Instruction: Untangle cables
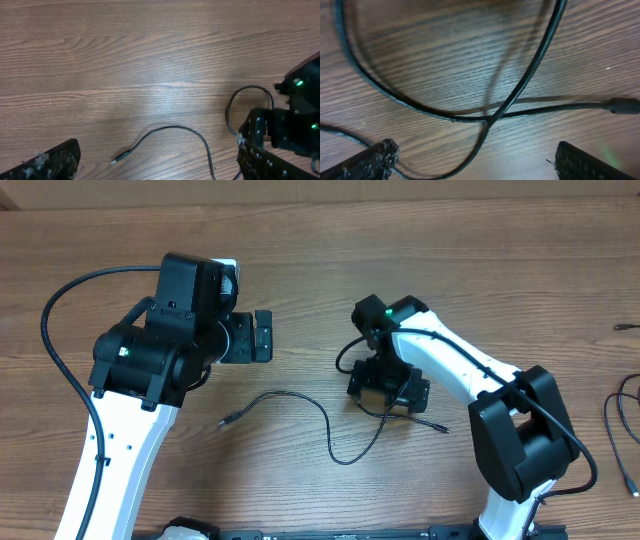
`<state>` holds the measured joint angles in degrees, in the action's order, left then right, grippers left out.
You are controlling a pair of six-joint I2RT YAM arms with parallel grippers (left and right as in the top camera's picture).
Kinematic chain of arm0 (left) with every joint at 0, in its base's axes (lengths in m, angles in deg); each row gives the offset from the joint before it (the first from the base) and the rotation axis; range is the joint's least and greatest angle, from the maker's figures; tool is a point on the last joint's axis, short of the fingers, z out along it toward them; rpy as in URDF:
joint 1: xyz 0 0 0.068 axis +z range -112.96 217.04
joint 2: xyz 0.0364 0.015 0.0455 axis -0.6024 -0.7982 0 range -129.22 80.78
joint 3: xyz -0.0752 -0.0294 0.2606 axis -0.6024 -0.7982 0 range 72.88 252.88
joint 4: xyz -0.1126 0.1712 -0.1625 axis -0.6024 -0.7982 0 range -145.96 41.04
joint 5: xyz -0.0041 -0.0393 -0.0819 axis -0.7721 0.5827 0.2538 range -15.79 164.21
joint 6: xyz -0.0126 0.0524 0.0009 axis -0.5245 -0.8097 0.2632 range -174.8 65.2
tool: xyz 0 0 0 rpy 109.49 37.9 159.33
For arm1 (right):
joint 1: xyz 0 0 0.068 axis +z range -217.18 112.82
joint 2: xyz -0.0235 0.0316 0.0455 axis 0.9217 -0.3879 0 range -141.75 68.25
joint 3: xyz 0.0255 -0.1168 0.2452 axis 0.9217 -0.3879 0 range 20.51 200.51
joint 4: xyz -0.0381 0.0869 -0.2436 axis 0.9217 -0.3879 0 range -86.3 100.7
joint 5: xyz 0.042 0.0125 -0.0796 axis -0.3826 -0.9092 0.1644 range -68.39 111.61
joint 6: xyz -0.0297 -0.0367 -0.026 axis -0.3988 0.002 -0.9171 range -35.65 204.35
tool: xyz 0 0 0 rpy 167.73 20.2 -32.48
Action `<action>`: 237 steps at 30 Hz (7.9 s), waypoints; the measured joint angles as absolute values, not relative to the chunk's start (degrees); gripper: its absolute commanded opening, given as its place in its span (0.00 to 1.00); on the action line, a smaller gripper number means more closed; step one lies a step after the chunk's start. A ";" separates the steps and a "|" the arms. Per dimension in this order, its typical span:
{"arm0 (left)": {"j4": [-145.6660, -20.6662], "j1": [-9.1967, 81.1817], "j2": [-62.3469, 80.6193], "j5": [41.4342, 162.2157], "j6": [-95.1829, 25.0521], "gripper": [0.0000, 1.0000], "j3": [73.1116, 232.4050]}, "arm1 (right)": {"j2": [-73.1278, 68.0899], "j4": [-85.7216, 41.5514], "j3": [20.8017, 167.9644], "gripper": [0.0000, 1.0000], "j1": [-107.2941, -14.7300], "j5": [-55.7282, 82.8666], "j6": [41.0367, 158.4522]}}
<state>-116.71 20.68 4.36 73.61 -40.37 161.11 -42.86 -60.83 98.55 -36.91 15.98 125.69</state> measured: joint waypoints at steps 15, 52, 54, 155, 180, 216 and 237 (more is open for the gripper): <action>-116.68 20.68 4.36 73.63 -40.37 1.00 161.11 | -42.77 -52.87 91.16 0.87 -35.32 15.94 129.75; -116.68 20.68 4.36 73.63 -40.37 1.00 161.11 | -37.41 -37.22 82.42 0.04 -35.32 14.00 129.36; -116.68 20.68 4.36 73.61 -40.37 1.00 161.11 | -37.46 -37.81 82.88 0.04 -35.30 14.61 128.86; -116.68 20.68 4.36 73.61 -40.37 1.00 161.11 | -38.22 -18.77 81.19 0.29 -43.52 32.97 119.52; -116.68 20.68 4.36 73.61 -40.37 1.00 161.11 | -38.97 -39.25 104.21 0.04 -50.64 34.72 112.51; -116.71 20.68 4.36 73.63 -40.37 1.00 161.11 | -43.53 -34.25 154.76 0.04 -89.31 39.20 102.28; -116.68 20.68 4.36 73.61 -40.37 1.00 161.11 | -52.69 -33.35 153.60 0.71 -100.50 38.45 102.28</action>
